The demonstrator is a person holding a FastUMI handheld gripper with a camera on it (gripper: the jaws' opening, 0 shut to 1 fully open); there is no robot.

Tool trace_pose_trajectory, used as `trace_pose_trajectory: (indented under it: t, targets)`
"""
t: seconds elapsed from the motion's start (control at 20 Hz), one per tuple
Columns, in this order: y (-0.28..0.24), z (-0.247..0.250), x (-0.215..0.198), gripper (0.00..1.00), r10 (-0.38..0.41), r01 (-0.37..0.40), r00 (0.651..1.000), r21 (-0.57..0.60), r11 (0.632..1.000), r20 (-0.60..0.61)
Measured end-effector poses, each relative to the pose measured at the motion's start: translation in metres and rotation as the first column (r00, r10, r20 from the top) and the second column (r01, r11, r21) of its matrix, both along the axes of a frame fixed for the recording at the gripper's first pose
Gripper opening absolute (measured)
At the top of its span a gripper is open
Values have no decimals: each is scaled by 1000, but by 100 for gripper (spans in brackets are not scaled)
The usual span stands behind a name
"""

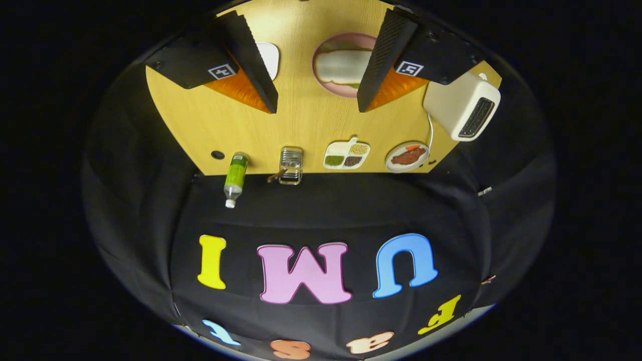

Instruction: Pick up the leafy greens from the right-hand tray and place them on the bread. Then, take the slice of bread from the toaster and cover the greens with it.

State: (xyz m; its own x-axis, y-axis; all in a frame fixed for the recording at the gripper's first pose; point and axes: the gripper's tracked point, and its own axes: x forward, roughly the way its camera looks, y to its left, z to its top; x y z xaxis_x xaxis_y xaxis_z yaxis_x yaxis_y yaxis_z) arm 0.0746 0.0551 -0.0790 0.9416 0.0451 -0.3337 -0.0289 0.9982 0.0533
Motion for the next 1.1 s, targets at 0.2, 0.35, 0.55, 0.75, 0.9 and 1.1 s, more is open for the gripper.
trace_pose_trajectory:
  t: [0.2,0.35,0.55,0.75,0.9,1.1]
  targets:
    - [-45,64,-20,99,-81,74,983,50,996,164]
    - [-74,86,-34,99,-83,89,975,-20,996,205]
    - [-96,122,-63,99,-14,29,966,-55,998,258]
    - [-119,126,-79,98,25,-19,965,-22,1000,260]
    - [-133,120,-76,99,42,-39,967,-18,999,251]
    - [-143,111,-71,99,45,-46,972,-1,999,229]
